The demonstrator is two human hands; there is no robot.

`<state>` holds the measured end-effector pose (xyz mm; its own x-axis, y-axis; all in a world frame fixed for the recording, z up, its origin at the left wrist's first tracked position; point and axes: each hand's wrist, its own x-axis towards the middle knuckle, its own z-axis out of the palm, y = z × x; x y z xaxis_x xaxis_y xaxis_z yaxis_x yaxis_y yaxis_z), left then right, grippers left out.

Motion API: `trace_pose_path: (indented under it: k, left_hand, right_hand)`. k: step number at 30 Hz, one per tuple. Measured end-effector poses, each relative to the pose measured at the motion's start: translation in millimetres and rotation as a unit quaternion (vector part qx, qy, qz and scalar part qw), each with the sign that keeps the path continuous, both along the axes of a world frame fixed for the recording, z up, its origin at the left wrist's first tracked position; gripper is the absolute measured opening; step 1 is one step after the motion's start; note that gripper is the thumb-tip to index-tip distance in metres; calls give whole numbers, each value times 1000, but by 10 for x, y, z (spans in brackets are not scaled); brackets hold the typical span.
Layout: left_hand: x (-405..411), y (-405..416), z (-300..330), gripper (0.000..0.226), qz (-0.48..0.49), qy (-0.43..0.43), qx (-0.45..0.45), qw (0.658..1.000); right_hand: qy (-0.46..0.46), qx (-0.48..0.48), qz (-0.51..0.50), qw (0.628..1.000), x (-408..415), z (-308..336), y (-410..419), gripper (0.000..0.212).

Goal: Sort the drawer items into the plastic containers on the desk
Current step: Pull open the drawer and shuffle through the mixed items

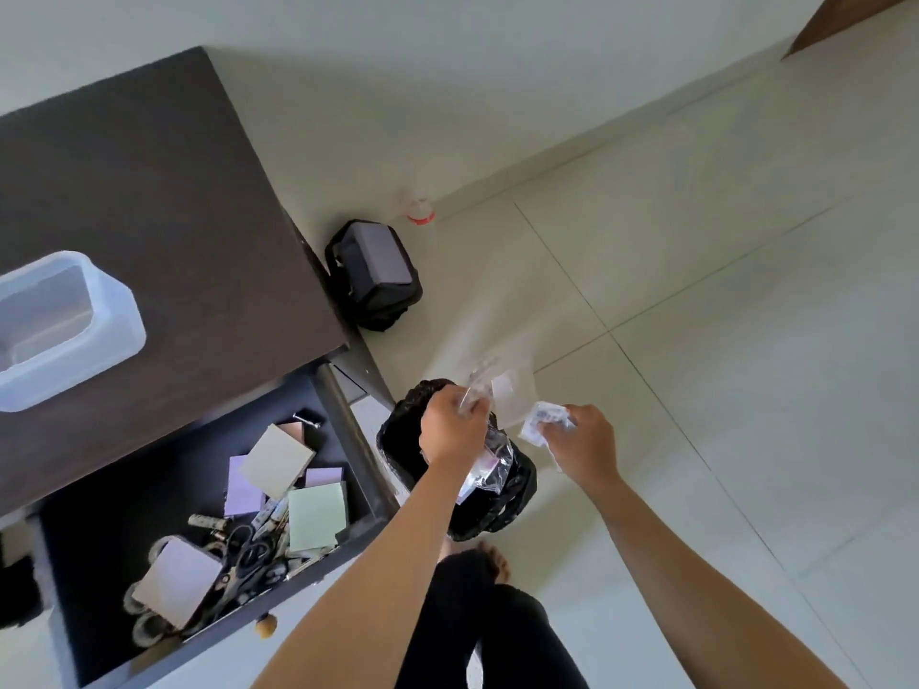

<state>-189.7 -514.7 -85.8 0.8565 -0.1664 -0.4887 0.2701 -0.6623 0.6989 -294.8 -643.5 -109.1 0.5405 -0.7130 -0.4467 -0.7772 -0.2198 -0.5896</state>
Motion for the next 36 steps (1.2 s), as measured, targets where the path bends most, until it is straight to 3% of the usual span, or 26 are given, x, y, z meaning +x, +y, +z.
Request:
trace_pose_path:
  k: [4, 7, 12, 17, 22, 25, 26, 28, 30, 34, 36]
  left_hand:
    - [-69, -48, -539, 21, 46, 36, 35, 998]
    - [-134, -27, -1008, 14, 120, 71, 73, 987]
    - [-297, 119, -1786, 12, 216, 98, 118, 964]
    - [-395, 334, -2372, 25, 254, 126, 124, 951]
    - [-359, 429, -2670, 41, 269, 131, 87, 950]
    - [-321, 434, -2733, 53, 287, 132, 76, 946]
    - [-314, 433, -2728, 60, 298, 134, 66, 943]
    - [-299, 421, -2682, 66, 324, 129, 34, 937]
    - [-296, 423, -2638, 66, 347, 131, -2, 929]
    - [-301, 433, -2527, 62, 344, 115, -26, 931]
    - [-324, 443, -2438, 61, 343, 117, -28, 932]
  right_hand:
    - [45, 24, -13, 999, 1, -473, 6, 27]
    - [66, 43, 9, 997, 16, -911, 61, 8]
    - [94, 75, 42, 992, 28, -1675, 227, 18]
    - [125, 95, 62, 986, 16, -2240, 429, 19]
    - [127, 81, 74, 986, 122, -2473, 568, 43]
    - [127, 118, 97, 980, 220, -2536, 585, 21]
    - [114, 131, 96, 980, 233, -2573, 583, 25]
    - [75, 155, 91, 981, 263, -2598, 562, 71]
    - [46, 174, 76, 981, 314, -2492, 551, 95]
    - [4, 202, 52, 978, 336, -2272, 542, 105]
    - [4, 203, 40, 978, 290, -2171, 542, 97]
